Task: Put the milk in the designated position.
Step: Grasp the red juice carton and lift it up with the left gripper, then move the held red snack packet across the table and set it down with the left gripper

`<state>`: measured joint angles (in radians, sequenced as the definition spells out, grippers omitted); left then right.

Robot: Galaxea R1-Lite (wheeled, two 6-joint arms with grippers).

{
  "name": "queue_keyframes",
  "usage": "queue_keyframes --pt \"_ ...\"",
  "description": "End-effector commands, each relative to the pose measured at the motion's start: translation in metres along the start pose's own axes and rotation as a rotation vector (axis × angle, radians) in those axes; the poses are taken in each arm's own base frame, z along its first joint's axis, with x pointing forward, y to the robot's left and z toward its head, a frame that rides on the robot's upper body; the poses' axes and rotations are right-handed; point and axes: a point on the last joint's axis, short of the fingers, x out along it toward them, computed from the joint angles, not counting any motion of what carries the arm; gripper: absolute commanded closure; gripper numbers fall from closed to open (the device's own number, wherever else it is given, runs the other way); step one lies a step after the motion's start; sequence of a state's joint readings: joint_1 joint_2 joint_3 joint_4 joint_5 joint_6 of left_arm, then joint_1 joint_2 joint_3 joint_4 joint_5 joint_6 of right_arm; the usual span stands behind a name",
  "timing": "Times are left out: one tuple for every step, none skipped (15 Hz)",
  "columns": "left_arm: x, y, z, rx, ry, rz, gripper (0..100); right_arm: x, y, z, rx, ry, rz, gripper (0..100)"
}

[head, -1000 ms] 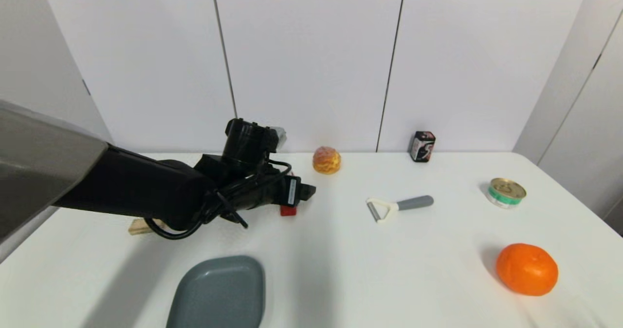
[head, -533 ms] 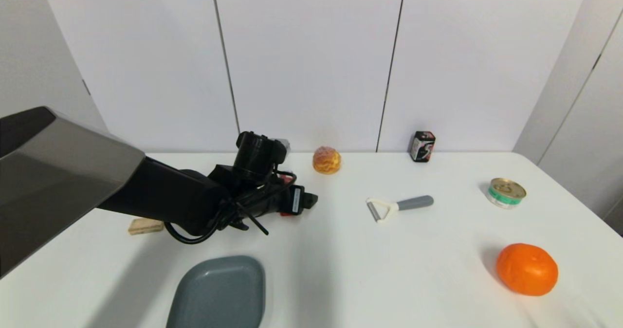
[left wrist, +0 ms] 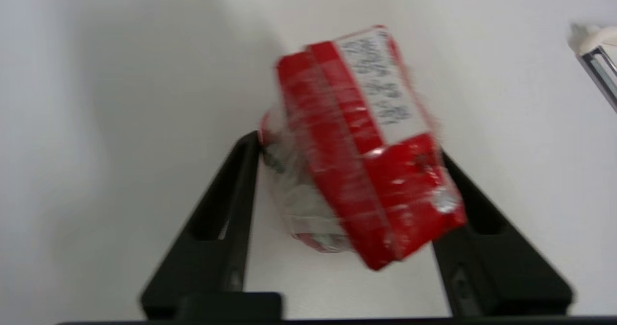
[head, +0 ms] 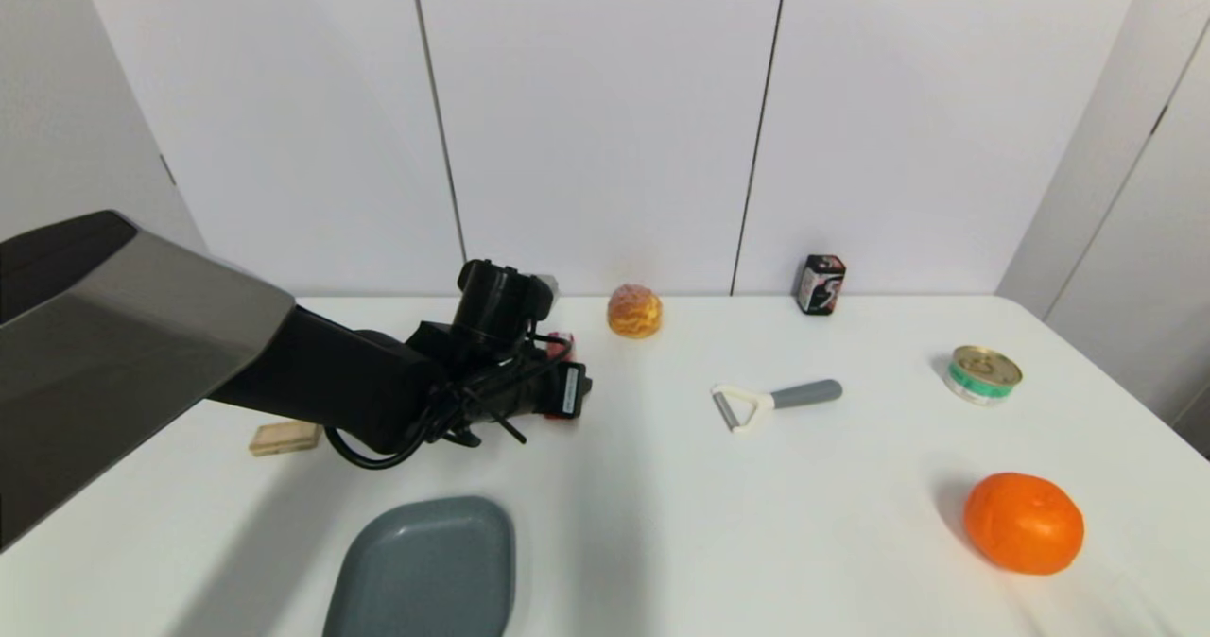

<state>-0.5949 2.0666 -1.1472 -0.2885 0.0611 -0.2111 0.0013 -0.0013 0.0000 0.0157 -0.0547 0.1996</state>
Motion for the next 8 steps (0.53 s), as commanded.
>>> queue_keyframes --pt "0.0 0.004 0.004 -0.008 -0.016 0.007 100 0.0 0.0 0.0 0.001 0.002 -0.001 0" --pt "-0.001 0.004 0.005 -0.008 -0.016 0.007 100 0.0 0.0 0.0 0.001 0.001 0.0 0" --pt "-0.002 0.003 0.007 -0.009 -0.025 0.005 100 0.0 0.0 0.0 0.001 0.001 0.0 0" --pt "-0.012 0.003 0.014 -0.01 -0.049 0.001 100 0.0 0.0 0.0 0.001 0.002 -0.001 0" --pt "-0.025 0.002 0.022 -0.013 -0.077 0.0 100 0.0 0.0 0.0 0.001 0.001 0.0 0" --pt "-0.037 0.003 0.028 -0.016 -0.101 0.013 100 0.0 0.0 0.0 0.001 0.001 0.0 0" --pt "-0.05 0.007 0.036 -0.02 -0.132 0.052 100 0.0 0.0 0.0 0.001 0.001 0.0 0" --pt "-0.064 0.011 0.04 -0.017 -0.14 0.084 100 0.0 0.0 0.0 0.0 0.001 0.0 0"
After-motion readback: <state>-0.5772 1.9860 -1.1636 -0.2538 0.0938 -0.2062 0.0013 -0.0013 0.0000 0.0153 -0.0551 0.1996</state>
